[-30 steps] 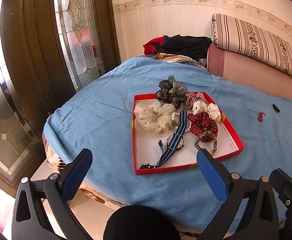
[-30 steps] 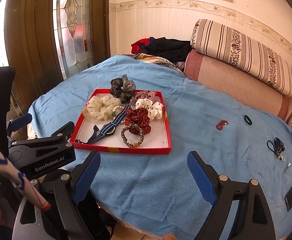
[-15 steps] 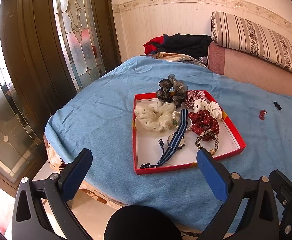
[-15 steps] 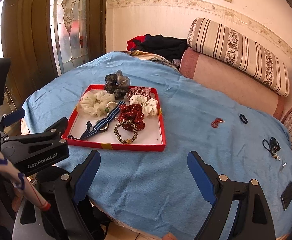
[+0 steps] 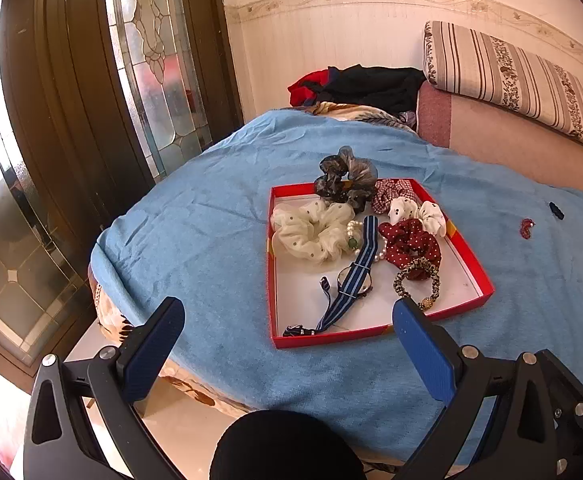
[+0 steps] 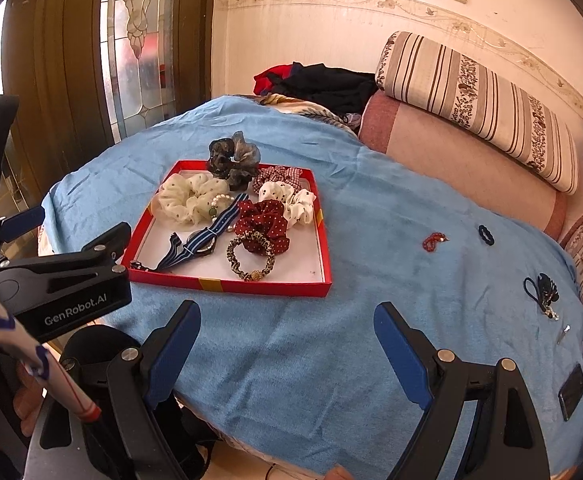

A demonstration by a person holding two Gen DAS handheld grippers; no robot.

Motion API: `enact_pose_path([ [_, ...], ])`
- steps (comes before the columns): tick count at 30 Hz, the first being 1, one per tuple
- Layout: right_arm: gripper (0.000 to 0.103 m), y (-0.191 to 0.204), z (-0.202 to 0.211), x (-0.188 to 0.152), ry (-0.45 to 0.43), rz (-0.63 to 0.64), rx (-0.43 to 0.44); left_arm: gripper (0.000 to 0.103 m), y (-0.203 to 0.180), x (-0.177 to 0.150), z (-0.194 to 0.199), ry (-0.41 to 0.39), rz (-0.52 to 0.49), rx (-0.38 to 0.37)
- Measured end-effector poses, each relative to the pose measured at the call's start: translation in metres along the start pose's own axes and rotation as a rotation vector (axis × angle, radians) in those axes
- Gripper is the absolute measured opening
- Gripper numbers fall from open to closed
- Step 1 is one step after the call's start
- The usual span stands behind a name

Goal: Organize jewelry

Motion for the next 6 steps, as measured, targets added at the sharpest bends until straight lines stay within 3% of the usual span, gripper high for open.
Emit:
enact_pose_path([
  [3,0.091,0.0009,-0.0006,-0.0007,0.002,0.002,-0.001,0.103,0.0016,-0.0013,-0.003,0.027,-0.008,0.008],
  [6,0.091,0.0005,-0.0006,-0.0012,0.001,0.003,-0.001,0.103,0.0034,-0.0009,0.0004,0.003,-0.021,0.035],
])
Point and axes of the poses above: each gripper's, at about its wrist camera, not at the fingertips, and z roughly against the way its jaws point, y to its left, x to its top, the point moved 6 cm from there along -z, roughly the way its jaws point, and after that the axes turned 11 degrees about y, right-handed, at the moved point
